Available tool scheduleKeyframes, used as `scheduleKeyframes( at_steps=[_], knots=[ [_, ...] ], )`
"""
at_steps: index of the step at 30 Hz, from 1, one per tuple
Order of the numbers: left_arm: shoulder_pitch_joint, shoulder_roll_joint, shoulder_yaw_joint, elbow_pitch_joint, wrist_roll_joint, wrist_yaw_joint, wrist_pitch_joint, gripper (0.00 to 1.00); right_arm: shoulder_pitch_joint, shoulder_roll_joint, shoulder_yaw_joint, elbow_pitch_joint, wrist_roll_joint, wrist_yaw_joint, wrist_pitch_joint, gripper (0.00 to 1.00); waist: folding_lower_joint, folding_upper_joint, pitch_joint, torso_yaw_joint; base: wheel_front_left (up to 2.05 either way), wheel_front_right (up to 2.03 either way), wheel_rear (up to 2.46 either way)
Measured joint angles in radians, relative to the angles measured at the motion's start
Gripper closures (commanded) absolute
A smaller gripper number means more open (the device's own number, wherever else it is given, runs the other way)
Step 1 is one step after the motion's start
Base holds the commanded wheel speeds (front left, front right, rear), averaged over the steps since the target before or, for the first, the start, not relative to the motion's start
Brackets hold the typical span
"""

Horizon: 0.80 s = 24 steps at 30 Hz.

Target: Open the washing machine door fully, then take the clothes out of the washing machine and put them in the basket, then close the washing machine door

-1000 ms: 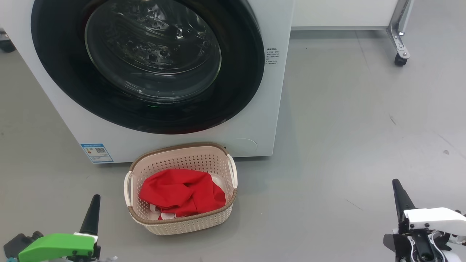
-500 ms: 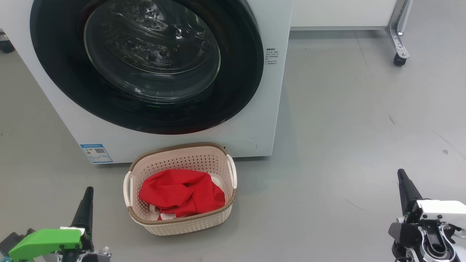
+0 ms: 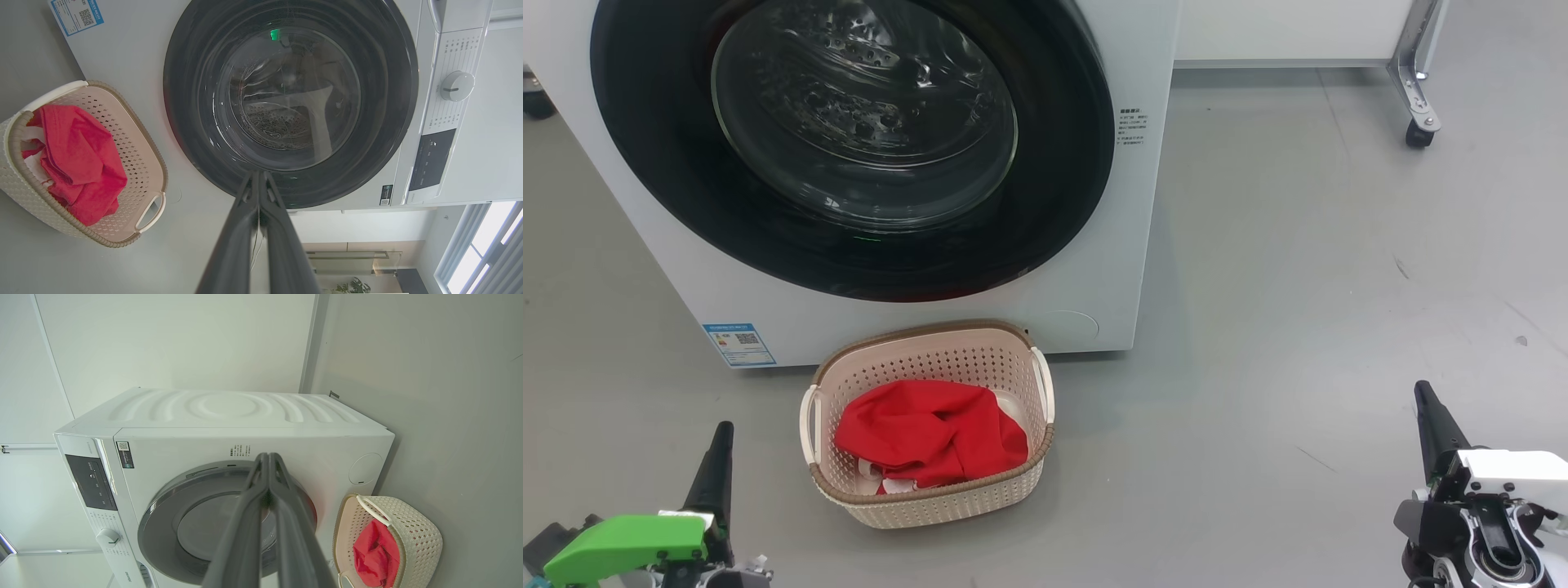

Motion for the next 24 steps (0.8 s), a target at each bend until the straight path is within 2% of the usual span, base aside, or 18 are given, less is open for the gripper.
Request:
scheduleKeyframes(
  at_steps=[24],
  knots=[
    [-0.002, 0.0, 0.002, 0.009, 0.0, 0.0, 0.0, 1.0, -0.008, 0.0, -0.003, 0.007, 0.0, 0.0, 0.008, 1.0, 0.0, 0.0, 0.0, 0.0, 0.0, 0.0, 0.0]
  ],
)
